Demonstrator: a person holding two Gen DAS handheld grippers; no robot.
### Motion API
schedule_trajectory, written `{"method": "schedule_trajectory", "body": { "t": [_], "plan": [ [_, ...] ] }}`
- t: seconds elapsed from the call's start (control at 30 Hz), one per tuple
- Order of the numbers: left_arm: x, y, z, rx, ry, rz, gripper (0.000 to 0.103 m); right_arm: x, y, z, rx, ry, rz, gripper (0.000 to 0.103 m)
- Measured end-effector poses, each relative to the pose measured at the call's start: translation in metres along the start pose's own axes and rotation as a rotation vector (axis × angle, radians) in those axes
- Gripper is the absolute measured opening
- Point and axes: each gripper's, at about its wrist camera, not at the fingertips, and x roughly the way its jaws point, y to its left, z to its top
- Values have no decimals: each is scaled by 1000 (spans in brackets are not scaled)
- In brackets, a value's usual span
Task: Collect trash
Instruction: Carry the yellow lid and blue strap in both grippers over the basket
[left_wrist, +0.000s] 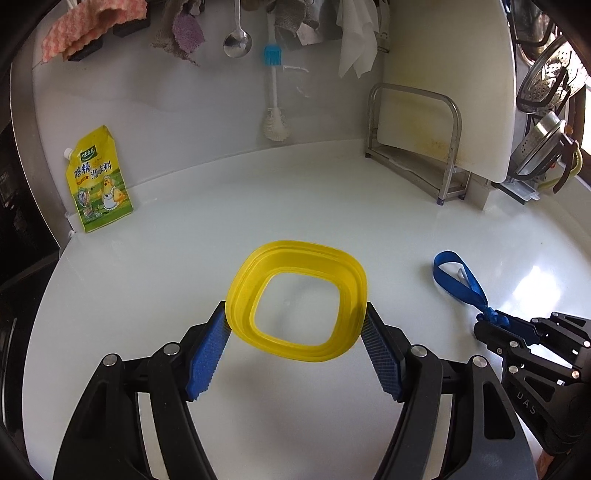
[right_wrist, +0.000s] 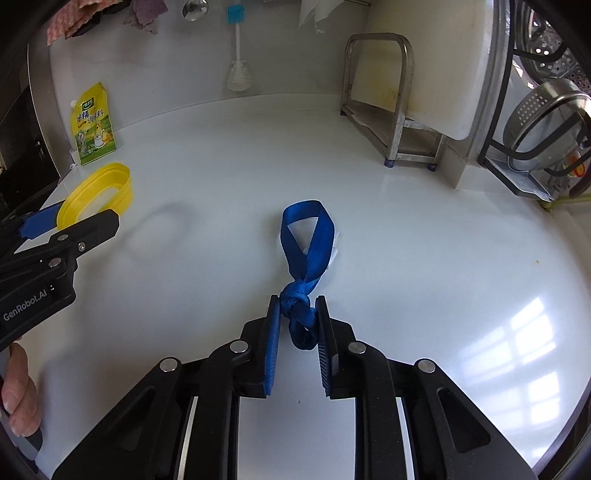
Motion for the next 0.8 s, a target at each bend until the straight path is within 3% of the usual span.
{"method": "schedule_trajectory", "body": {
  "t": [0.33, 0.63, 0.8],
  "plan": [
    [-68, 0, -35, 65, -92, 22, 68, -70, 25, -62, 116, -85, -67, 17],
    [-129, 13, -88, 80, -63, 1, 68, -145, 53, -130, 206, -180, -145, 17],
    [-171, 8, -123, 103, -63, -53, 68, -185, 60, -180, 273, -220, -157, 17]
  ]
}}
